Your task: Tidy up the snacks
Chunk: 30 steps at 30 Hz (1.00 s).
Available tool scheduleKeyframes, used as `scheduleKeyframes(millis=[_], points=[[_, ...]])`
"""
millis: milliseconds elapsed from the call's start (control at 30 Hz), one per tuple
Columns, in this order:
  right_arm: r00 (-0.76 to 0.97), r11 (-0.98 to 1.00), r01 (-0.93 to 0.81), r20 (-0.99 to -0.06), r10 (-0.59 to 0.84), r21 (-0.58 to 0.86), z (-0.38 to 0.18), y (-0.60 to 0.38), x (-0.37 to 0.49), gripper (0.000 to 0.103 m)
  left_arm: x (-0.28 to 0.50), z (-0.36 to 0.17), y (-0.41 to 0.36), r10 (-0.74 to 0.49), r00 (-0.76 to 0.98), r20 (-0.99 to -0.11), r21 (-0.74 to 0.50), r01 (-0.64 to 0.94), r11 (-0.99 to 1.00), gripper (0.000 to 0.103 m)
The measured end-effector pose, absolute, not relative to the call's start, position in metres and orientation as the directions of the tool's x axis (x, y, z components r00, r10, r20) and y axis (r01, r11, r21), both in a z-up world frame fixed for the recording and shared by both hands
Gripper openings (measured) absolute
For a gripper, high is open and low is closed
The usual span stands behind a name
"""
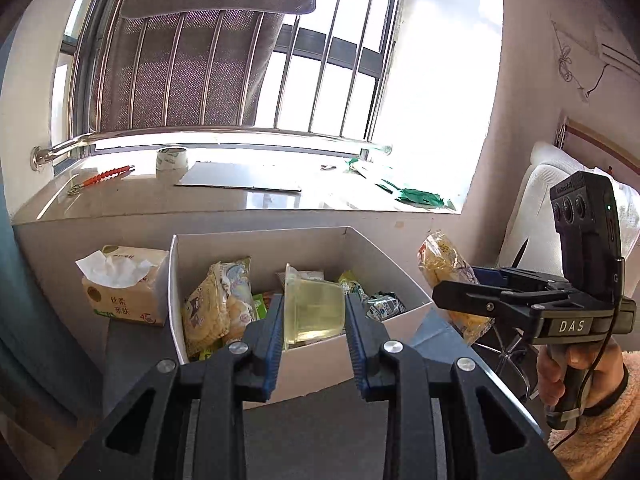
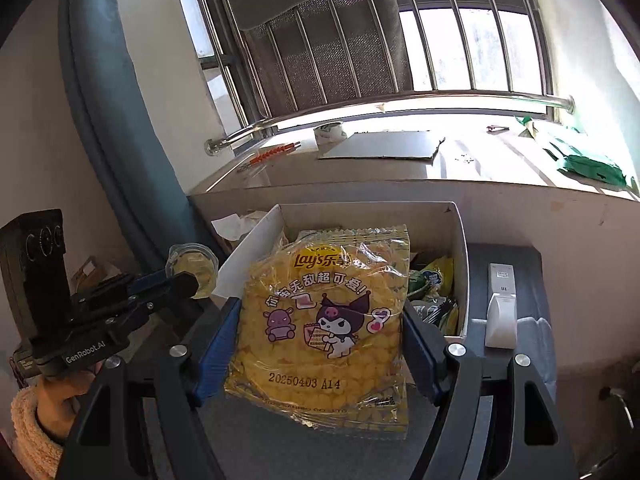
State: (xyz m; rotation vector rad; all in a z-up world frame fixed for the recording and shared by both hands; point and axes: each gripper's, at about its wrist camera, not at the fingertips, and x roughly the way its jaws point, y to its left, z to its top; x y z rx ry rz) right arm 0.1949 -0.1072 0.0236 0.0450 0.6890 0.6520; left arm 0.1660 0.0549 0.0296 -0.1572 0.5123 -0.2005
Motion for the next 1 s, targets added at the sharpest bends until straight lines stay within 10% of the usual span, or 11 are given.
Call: scheduleKeyframes(millis=[200,267,300,1000], points=[[0.618,0.851,-0.485,-0.609,0.497,0.203,0.033,-0.091,0.262,0.080,0.246,0.032,0.066,-0.192,0.824,-0.533,-0.201,0.097,0.975,0.033],[0.631,0.856,-0.474,-0.597,0.495,0.208,0.031,-0.091,0.276,0.102,0.260,0.028,0.066,-0.122,0.822,-0.556,-0.161,0.038,0.986,0.066],[0.644,0.862,-0.464,-0.592,0.485,0.202,0.030,-0.093,0.280,0.103,0.265,0.025,0.068,-0.108,0.821,-0.561,-0.168,0.014,0.986,0.102],[0.743,0.875,-0.481,-0.504,0.440,0.055,0.053,-0.116,0.170,0.103,0.140,0.061,0.046,-0.029,0.893,-0.450,-0.111,-0.024,0.993,0.103]])
